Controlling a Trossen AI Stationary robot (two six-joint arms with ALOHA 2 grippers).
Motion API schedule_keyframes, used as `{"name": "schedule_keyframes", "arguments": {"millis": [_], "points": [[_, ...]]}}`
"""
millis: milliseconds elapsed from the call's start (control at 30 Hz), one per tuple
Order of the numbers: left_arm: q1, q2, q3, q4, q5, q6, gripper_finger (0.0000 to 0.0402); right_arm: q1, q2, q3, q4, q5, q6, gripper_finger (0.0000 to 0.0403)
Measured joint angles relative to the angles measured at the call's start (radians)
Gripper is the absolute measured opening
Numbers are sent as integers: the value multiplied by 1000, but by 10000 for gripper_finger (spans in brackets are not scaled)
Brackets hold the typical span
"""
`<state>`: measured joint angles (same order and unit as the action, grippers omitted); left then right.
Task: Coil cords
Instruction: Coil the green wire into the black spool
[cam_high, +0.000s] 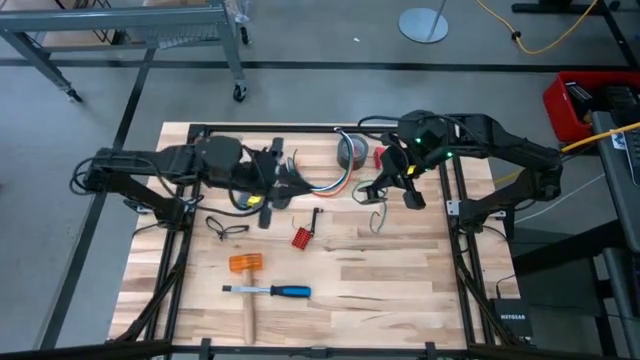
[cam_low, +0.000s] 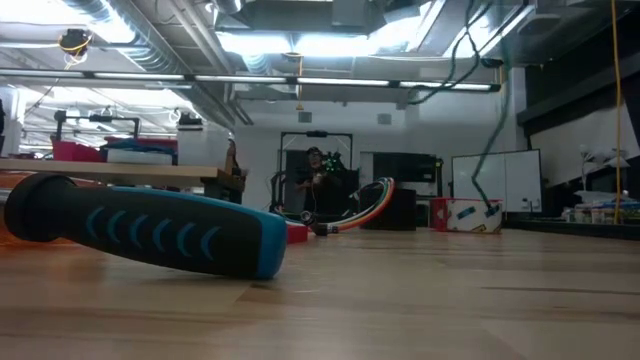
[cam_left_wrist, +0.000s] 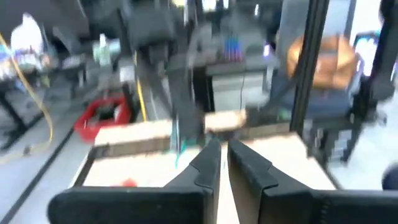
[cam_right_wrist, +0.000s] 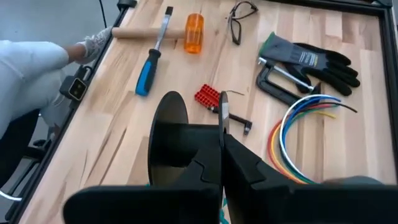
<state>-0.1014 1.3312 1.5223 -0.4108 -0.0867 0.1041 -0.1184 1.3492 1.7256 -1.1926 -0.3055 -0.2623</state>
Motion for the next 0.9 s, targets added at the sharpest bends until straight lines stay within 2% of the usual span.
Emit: {"name": "schedule_keyframes", "arguments": {"millis": [233,433,633,767,900], "points": [[-37,-113,-6,-199,-121,-19,4,0,-72,0,-52,43,6,1],[-71,-256,-106,-262,-190,-3,2,0,-173,1,-119,97,75,1],[-67,-423,-336,-164,-216,-46,4,0,-273,1,-212,192,137,2],[-67,-502,-548,-1,-216,-75,5,0,-335,-27,-220,210,197,2],[-67,-544,-722,197,-216,-91,5,0,-404,-126,-205,211,253,2]]}}
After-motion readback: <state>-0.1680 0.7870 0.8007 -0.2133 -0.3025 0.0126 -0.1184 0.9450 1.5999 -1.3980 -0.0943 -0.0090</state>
